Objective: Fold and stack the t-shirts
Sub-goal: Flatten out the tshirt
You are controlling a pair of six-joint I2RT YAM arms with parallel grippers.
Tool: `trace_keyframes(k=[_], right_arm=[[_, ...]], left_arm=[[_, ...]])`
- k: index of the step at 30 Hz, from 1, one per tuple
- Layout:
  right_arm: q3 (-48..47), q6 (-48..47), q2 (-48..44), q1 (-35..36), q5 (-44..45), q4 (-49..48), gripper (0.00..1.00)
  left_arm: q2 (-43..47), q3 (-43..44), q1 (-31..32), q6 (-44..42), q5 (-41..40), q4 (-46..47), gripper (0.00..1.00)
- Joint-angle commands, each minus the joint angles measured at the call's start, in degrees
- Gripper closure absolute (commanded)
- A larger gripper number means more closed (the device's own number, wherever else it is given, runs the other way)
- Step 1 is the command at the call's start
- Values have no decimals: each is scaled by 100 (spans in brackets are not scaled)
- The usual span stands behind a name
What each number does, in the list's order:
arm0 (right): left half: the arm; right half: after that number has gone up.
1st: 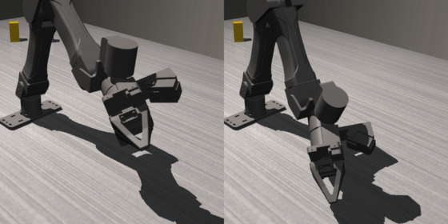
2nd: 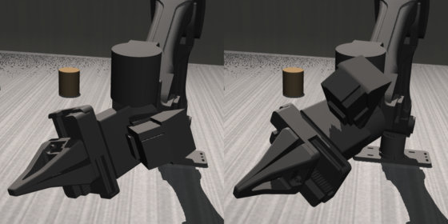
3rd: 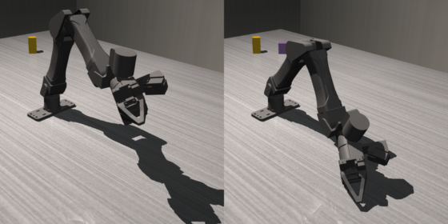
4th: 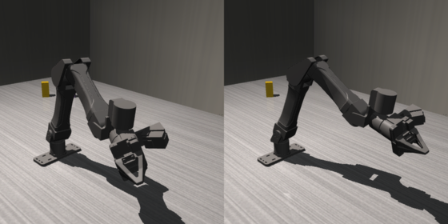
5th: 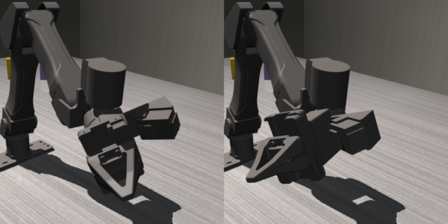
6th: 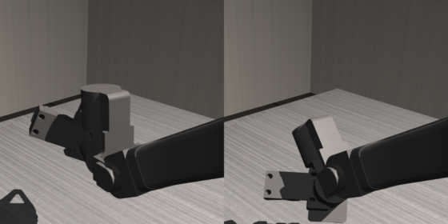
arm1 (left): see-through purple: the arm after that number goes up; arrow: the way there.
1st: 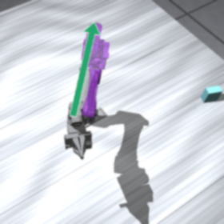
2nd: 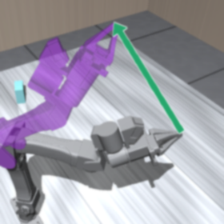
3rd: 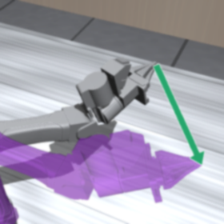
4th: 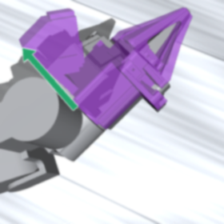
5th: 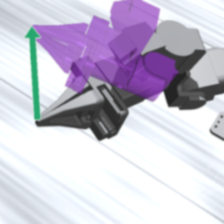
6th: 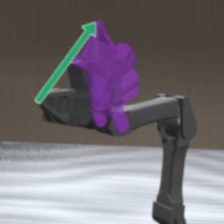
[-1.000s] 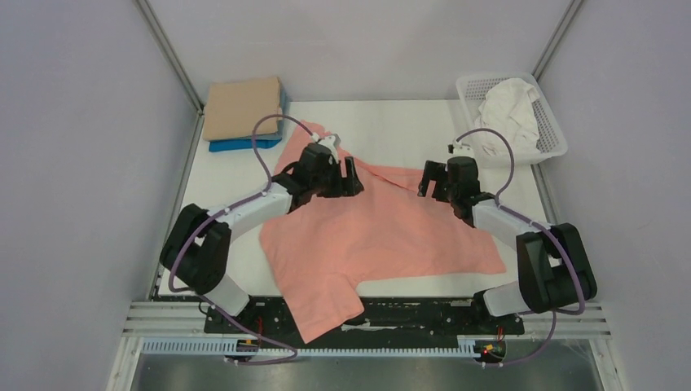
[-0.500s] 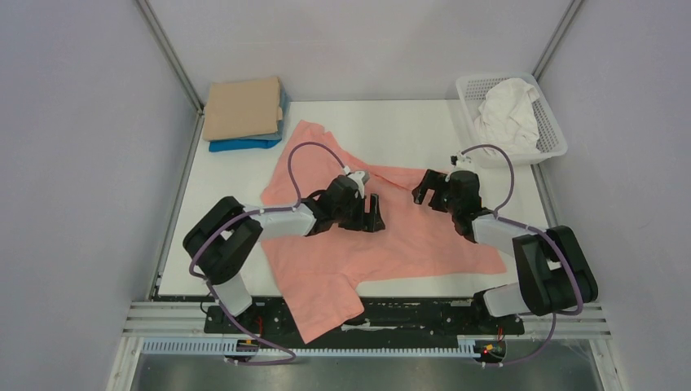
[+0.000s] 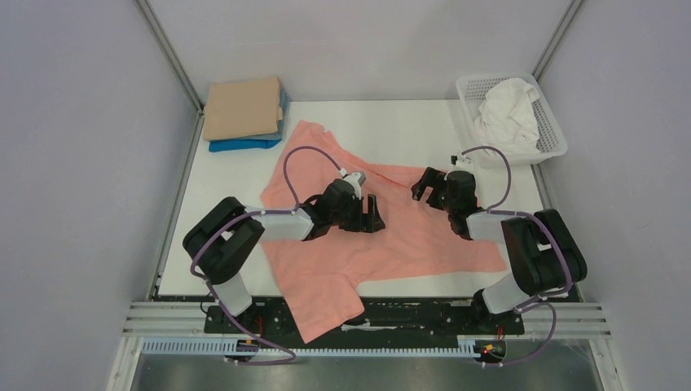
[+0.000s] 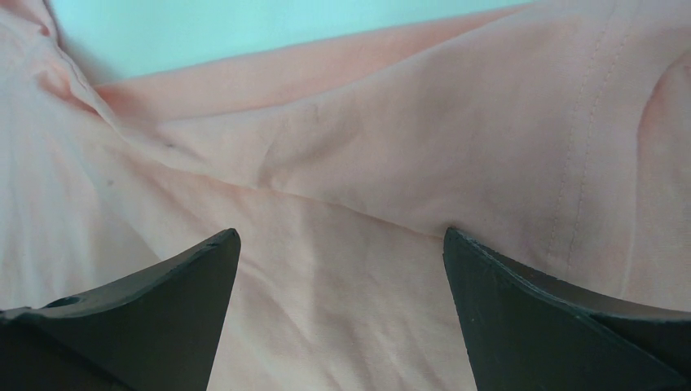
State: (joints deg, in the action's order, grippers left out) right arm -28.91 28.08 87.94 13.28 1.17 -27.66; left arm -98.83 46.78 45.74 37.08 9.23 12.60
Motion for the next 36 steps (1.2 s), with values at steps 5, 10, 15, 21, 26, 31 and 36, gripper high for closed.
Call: trace_keyframes(k=[5, 10, 15, 21, 26, 31, 36], right_arm=[[-306, 355, 523, -6, 1466, -1628, 2], [-1149, 367, 1416, -15, 1809, -2070, 2], [-2296, 205, 2366, -86, 1899, -2224, 2], [-4192, -726, 3173, -241, 1498, -1250, 2], [-3985, -1150, 2376, -229, 477, -310, 2], [-2460, -1124, 1079, -37, 44, 256, 2], [-1271, -934, 365, 366, -101, 376, 2]], left_arm=[[-113, -427, 67, 79, -200, -812, 14], [-81, -668, 93, 116, -178, -812, 14], [15, -767, 115, 95, -93, -742, 14], [144, -740, 129, 1, -88, -708, 14], [104, -623, 129, -8, 20, -643, 13], [140, -640, 129, 1, 2, -607, 13], [205, -685, 124, 21, -42, -636, 13]])
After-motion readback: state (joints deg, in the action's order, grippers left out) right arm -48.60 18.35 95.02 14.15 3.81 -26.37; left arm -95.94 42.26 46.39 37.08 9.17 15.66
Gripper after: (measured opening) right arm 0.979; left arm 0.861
